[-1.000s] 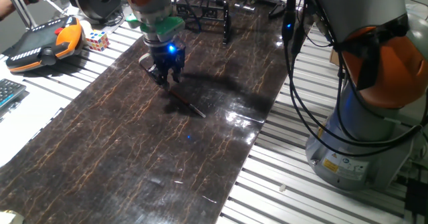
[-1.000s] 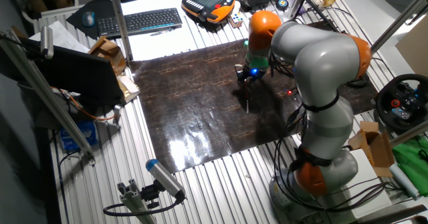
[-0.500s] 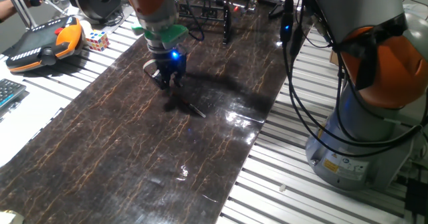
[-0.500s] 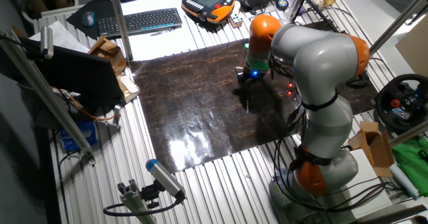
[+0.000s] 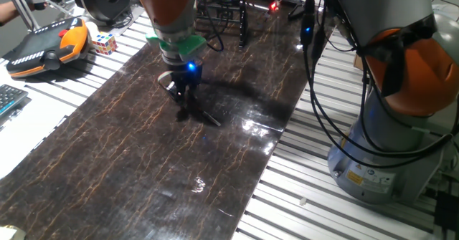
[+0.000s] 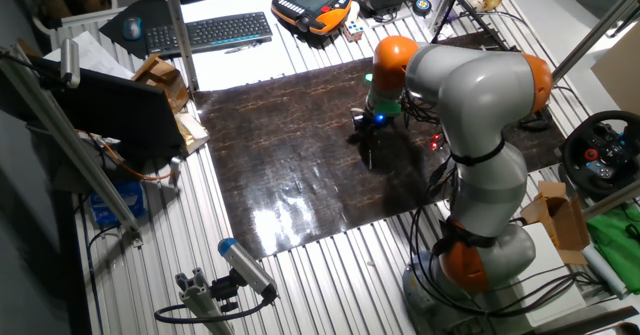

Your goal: Place the brush on the pen rack

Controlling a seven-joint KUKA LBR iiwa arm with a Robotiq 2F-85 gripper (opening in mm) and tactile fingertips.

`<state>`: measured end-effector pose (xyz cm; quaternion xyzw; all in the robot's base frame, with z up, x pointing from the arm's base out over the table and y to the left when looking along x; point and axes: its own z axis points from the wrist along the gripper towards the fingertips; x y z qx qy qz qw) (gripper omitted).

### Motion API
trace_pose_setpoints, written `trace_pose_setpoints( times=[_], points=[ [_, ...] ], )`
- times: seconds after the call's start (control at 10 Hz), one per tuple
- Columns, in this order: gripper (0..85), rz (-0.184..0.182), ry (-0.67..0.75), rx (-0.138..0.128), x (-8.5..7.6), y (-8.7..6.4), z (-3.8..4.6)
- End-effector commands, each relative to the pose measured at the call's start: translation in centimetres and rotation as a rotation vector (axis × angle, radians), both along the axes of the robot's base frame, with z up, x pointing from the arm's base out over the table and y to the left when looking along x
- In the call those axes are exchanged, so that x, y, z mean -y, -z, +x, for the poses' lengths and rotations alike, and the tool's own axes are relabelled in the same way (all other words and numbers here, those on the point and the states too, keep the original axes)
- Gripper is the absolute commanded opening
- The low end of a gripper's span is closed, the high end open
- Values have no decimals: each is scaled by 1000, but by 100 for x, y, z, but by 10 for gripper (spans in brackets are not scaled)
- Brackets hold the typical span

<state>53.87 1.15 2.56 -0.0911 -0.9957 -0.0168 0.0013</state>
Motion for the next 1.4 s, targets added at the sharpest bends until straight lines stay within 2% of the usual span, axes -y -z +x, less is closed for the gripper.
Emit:
trace_pose_setpoints(
  times=[0.0, 0.7, 1.1, 1.3],
  points=[
    [410, 0, -4, -2, -4, 5, -10],
    [263, 3, -31, 1, 14, 34, -15],
    [110, 8, -40, 1, 23, 28, -15],
    [133, 2, -42, 1, 22, 2, -15]
  ],
)
